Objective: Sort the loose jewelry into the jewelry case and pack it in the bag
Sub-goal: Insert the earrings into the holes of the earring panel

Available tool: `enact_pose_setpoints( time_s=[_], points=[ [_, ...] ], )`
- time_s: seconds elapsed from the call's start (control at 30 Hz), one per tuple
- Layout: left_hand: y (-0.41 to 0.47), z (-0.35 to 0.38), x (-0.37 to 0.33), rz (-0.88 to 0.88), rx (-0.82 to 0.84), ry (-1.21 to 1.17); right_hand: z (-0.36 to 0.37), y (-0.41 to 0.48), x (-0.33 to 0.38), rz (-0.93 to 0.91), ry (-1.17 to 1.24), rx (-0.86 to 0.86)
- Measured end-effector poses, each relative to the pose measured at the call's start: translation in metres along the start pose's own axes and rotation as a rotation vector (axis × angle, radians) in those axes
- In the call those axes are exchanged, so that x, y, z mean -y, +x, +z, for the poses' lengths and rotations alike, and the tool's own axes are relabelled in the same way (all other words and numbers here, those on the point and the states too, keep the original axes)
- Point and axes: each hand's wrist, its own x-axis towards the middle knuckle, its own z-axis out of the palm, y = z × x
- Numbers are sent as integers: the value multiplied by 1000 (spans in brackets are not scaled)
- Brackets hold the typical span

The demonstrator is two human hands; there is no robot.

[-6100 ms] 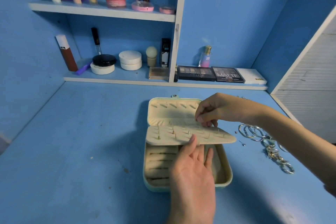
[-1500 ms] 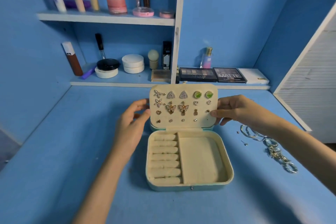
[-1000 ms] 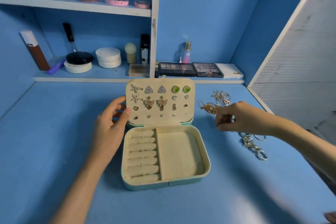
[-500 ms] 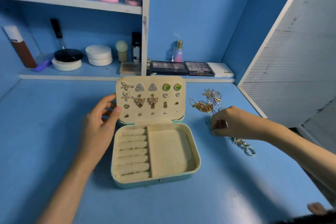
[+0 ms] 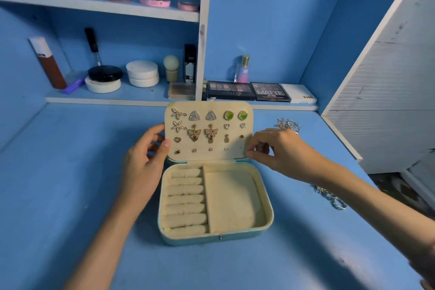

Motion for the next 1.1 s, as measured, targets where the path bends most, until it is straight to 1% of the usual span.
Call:
enact_pose_setpoints(
  time_s=[0.2,0.47,0.67,0.87,1.03,1.1],
  points=[
    [0,0,-1,24,4,-5,2,2,2,-24,-6,-24],
    [1,0,0,-7,2,-16,4,7,3,-26,-12,-32],
    [1,0,0,-7,1,5,9,9,6,-11,-83,-102],
    [1,2,-1,-97,0,0,11,9,1,-16,-79,-123],
    [2,3,0,-103,-4,6,-2,3,-11,43,-50,-156],
    [1,3,0,-106,-10,2,-9,0,-19,115,-53,-104]
  ],
)
